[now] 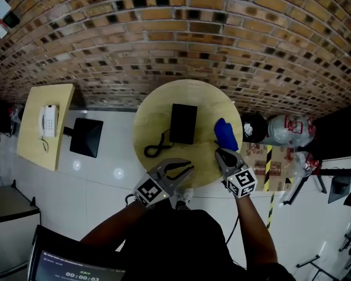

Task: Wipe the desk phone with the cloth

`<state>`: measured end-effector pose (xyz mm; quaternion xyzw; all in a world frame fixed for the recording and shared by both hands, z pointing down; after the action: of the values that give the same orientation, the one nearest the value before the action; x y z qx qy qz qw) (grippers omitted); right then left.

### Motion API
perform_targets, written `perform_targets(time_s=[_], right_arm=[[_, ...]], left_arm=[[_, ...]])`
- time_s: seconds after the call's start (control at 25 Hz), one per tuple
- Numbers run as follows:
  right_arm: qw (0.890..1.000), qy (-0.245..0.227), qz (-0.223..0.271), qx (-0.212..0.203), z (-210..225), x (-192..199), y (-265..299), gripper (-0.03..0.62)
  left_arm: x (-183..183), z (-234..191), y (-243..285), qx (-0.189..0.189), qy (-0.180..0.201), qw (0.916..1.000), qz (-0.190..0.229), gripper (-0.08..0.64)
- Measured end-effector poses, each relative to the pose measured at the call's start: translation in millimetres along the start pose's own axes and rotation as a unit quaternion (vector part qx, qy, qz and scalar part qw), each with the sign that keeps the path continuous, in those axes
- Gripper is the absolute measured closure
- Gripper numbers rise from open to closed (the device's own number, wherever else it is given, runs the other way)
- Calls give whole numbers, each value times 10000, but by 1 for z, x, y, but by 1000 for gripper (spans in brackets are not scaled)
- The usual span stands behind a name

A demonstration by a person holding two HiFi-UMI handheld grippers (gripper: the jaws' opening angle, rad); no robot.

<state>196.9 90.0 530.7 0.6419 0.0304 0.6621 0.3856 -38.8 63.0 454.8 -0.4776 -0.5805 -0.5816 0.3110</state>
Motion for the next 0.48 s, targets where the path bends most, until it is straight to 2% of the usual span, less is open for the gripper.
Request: perform_targets(time_s=[0.16,0.32,0.4,0.48], right_arm=[[9977,127,-560,349,40,26,28,562],[9905,238,-1163,697,80,46,55,476],[9854,376,-1449,807,97,55,71,402],[9796,522,-1749,846,112,64,84,371]], left_arm=[[11,-16,22,80,-96,9999,-103,523],[13,-25,37,196,-173,9996,-99,523],[15,-29,41,221,-181,9996,-89,523],[18,-32,43,219,-232,9994,-98,523]])
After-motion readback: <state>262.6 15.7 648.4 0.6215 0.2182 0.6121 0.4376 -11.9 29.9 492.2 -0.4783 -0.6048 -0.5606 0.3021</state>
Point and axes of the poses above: the fingertips, and each gripper's own axes: y forward along the fingers, z to its right, x out of its underside, the point moved 9 cm from there along -y, backward along the fingers, and after that the axes turned 11 degrees about -z, right-handed, at the moved point
